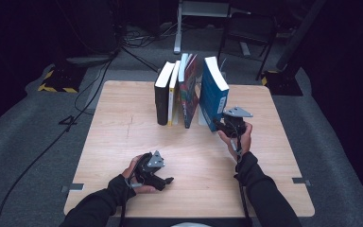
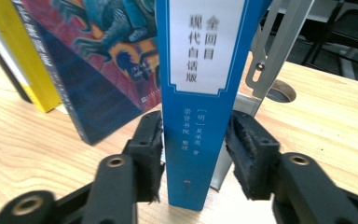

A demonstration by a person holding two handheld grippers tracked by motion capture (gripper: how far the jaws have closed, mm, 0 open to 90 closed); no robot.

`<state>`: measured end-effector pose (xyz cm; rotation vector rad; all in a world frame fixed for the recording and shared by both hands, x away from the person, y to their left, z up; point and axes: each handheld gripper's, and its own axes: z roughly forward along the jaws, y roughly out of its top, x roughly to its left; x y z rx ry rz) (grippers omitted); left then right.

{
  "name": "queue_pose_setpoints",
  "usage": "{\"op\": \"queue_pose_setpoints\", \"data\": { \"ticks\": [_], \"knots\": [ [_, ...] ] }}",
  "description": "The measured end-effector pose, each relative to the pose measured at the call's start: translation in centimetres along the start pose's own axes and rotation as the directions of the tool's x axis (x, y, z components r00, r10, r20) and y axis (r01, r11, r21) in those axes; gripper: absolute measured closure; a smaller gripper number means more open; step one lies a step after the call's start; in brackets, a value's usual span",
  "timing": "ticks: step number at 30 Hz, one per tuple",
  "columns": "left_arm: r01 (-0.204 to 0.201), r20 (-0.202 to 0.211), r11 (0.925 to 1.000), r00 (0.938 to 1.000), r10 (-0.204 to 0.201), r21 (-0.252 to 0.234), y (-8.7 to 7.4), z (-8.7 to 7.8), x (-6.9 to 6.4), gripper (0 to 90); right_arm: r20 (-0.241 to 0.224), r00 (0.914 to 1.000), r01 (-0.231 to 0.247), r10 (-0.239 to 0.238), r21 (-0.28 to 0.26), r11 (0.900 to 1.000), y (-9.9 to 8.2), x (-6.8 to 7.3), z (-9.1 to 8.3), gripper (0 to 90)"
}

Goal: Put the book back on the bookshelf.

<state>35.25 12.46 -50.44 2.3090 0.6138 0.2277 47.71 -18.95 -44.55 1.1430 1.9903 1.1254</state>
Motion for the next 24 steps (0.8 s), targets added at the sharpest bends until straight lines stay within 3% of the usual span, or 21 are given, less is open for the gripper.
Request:
{"op": "queue_pose_setpoints", "data": {
  "ticks": [11,12,17,24],
  "knots": [
    [0.0,0.0,1.0,1.0,0.0,0.0,0.0,0.0,0.0,15.8,-0.041,0.995,0.094,-0.091,0.084,0.992,0.7,0.1,-1.1,40.8],
    [0.0,0.0,1.0,1.0,0.0,0.0,0.0,0.0,0.0,15.8,-0.041,0.9926,0.118,-0.115,0.094,0.9886,0.8,0.1,-1.2,38.9],
    [0.0,0.0,1.0,1.0,0.0,0.0,0.0,0.0,0.0,15.9,-0.062,0.9885,0.144,-0.138,0.102,0.9843,1.0,0.1,-1.7,35.7],
    [0.0,0.0,1.0,1.0,0.0,0.0,0.0,0.0,0.0,15.9,-0.082,0.9768,0.208,-0.198,0.132,0.9693,1.0,0.2,-2.5,32.7]
  ]
}}
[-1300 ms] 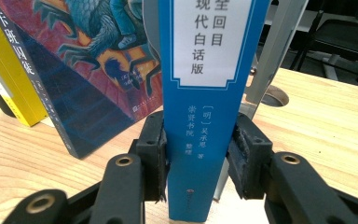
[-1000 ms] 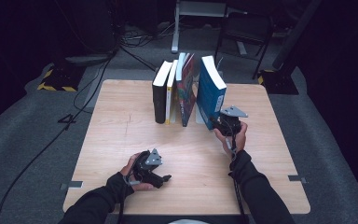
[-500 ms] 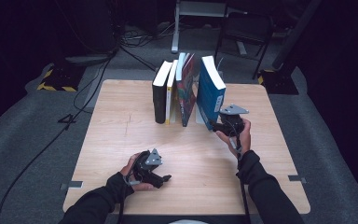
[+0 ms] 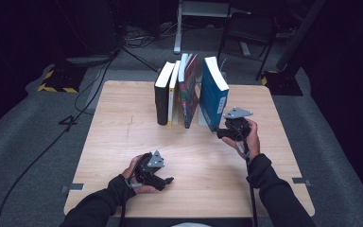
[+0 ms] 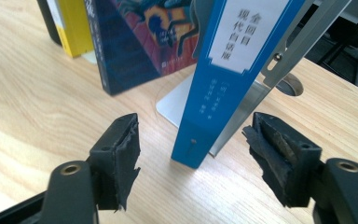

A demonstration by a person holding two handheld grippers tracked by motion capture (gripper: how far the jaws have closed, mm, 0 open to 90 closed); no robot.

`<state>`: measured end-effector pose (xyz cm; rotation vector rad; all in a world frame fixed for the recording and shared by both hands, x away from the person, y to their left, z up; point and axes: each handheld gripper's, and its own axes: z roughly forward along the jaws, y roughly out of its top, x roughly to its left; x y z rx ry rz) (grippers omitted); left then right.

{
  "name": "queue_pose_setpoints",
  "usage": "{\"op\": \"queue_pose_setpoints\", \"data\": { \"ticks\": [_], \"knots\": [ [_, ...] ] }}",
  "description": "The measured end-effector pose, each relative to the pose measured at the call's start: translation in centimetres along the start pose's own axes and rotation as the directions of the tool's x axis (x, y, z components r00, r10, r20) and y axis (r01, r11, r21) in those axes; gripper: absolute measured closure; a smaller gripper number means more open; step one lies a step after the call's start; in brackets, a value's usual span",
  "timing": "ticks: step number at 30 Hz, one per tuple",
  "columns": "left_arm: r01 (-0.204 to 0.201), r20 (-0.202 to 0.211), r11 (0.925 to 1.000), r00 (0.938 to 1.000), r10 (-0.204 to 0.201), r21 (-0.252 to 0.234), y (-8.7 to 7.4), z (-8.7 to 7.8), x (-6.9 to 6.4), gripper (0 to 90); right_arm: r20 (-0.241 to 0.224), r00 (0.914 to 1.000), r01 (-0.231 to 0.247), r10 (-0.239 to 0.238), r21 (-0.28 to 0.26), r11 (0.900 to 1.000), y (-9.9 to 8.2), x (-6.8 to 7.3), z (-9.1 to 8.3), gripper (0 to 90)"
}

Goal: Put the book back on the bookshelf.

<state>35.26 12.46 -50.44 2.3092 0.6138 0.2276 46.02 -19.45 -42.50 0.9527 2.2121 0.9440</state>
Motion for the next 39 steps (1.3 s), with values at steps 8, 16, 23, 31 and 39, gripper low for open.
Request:
{"op": "queue_pose_setpoints", "data": {
  "ticks": [8,16,23,31,39],
  "knots": [
    [0.001,0.0,1.0,1.0,-0.001,0.0,0.0,0.0,0.0,15.9,-0.032,0.9983,0.048,-0.048,0.026,0.9985,-0.6,0.0,-0.8,31.5],
    [0.001,0.0,1.0,1.0,-0.001,0.0,0.0,0.0,0.0,15.9,-0.045,0.996,0.08,-0.077,0.056,0.9952,-1.8,-0.4,-2.0,32.7],
    [0.001,0.0,1.0,1.0,-0.001,0.0,0.0,0.0,0.0,15.8,-0.044,0.9942,0.101,-0.098,0.074,0.9921,-2.8,-0.6,-2.9,31.5],
    [0.0,0.0,1.0,1.0,0.0,0.0,0.0,0.0,0.0,15.9,-0.044,0.9933,0.11,-0.107,0.076,0.9911,-3.5,-0.8,-4.1,30.7],
    [-0.001,0.0,1.0,1.0,0.001,0.0,0.0,0.0,0.0,15.9,-0.043,0.9906,0.133,-0.13,0.08,0.9879,-4.4,-0.7,-5.2,30.5]
  ]
}}
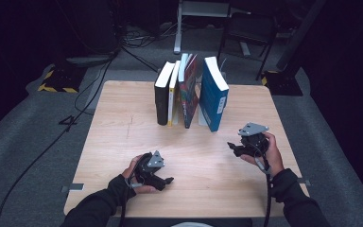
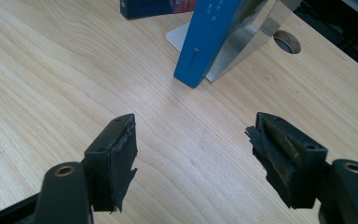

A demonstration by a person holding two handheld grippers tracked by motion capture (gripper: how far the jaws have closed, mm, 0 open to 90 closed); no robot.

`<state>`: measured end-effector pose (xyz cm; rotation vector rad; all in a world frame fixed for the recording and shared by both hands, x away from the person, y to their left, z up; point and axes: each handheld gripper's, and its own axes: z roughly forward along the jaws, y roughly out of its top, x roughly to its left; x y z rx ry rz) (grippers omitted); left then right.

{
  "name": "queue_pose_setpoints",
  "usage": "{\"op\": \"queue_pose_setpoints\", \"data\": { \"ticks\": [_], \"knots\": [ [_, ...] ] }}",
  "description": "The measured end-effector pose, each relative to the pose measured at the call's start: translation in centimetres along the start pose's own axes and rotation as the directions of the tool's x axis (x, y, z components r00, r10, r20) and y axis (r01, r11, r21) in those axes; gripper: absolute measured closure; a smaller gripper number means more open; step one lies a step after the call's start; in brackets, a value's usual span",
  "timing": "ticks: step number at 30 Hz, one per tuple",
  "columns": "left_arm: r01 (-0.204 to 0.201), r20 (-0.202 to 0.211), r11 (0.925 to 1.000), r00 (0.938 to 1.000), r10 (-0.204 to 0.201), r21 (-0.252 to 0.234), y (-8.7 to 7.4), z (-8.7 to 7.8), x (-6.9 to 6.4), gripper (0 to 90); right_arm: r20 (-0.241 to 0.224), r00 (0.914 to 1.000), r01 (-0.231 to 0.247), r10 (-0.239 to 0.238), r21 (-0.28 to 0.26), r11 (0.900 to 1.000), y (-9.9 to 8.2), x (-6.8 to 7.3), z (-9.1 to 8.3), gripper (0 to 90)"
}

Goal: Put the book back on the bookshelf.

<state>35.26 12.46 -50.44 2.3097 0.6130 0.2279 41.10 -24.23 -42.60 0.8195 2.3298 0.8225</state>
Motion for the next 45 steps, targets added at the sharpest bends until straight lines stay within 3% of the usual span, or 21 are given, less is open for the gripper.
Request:
{"op": "queue_pose_setpoints", "data": {
  "ticks": [22,34,45],
  "knots": [
    [0.002,-0.001,1.0,1.0,-0.002,0.0,0.0,0.0,0.0,15.9,-0.004,0.9977,0.067,-0.067,0.035,0.9971,-2.9,1.2,-2.0,28.8],
    [0.004,-0.003,1.0,1.0,-0.004,0.0,0.0,0.0,0.0,15.9,0.0,0.9994,0.034,-0.034,0.057,0.9978,-6.1,1.2,-2.4,28.9],
    [0.004,-0.006,1.0,1.0,-0.004,0.001,-0.1,-0.1,-0.1,15.9,-0.019,0.9997,-0.013,0.013,0.032,0.9994,-9.2,1.1,-2.5,28.7]
  ]
}}
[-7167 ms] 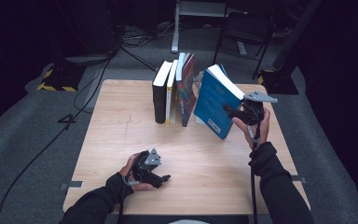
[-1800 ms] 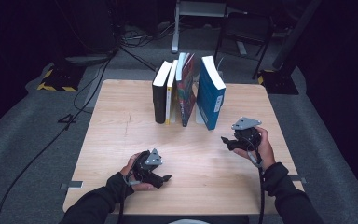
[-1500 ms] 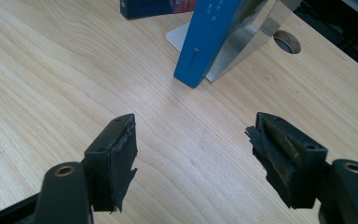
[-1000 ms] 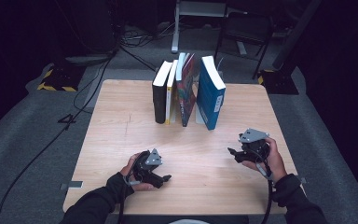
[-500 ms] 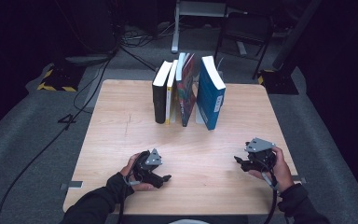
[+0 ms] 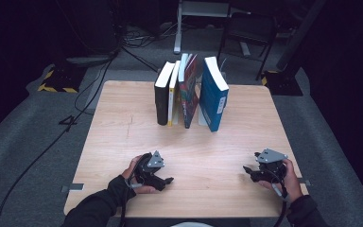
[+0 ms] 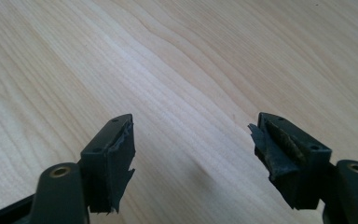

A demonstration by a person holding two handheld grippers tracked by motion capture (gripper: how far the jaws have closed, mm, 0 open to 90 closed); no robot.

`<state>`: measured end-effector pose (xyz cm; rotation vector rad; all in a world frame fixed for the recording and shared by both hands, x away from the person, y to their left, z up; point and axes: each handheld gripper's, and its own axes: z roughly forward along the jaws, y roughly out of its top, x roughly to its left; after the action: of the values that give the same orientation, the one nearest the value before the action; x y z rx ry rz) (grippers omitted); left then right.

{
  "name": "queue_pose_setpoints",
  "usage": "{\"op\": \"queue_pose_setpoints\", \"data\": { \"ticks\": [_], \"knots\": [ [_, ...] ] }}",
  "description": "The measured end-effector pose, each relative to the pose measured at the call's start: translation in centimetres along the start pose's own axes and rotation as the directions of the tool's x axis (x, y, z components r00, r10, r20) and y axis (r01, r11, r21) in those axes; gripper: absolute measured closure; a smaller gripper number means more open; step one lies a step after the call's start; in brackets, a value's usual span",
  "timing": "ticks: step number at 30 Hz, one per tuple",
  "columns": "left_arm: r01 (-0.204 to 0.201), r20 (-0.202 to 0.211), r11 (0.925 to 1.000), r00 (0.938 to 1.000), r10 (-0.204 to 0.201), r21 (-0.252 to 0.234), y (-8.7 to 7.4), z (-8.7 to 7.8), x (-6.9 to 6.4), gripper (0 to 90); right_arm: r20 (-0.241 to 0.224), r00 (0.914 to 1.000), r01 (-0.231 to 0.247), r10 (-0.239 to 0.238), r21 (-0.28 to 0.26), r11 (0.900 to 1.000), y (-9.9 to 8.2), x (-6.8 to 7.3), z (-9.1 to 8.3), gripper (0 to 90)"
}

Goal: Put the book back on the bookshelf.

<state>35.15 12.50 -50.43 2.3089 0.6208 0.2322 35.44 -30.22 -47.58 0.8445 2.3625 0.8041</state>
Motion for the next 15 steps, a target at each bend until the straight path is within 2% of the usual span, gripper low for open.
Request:
{"op": "queue_pose_setpoints", "data": {
  "ticks": [7,10,15],
  "knots": [
    [0.0,0.0,1.0,1.0,0.0,0.0,0.0,0.0,0.0,15.9,-0.024,0.998,-0.058,0.058,-0.023,0.998,-2.3,-0.3,-0.3,28.2],
    [0.0,0.0,1.0,1.0,0.0,0.0,0.0,0.0,0.0,15.8,-0.029,0.9947,-0.1,0.099,-0.039,0.9942,-3.1,-0.7,-0.6,28.1],
    [0.0,0.0,1.0,1.0,0.0,0.0,0.0,0.0,0.0,15.9,-0.037,0.99,-0.138,0.136,-0.051,0.9892,-4.0,-1.1,-1.1,28.2]
  ]
}}
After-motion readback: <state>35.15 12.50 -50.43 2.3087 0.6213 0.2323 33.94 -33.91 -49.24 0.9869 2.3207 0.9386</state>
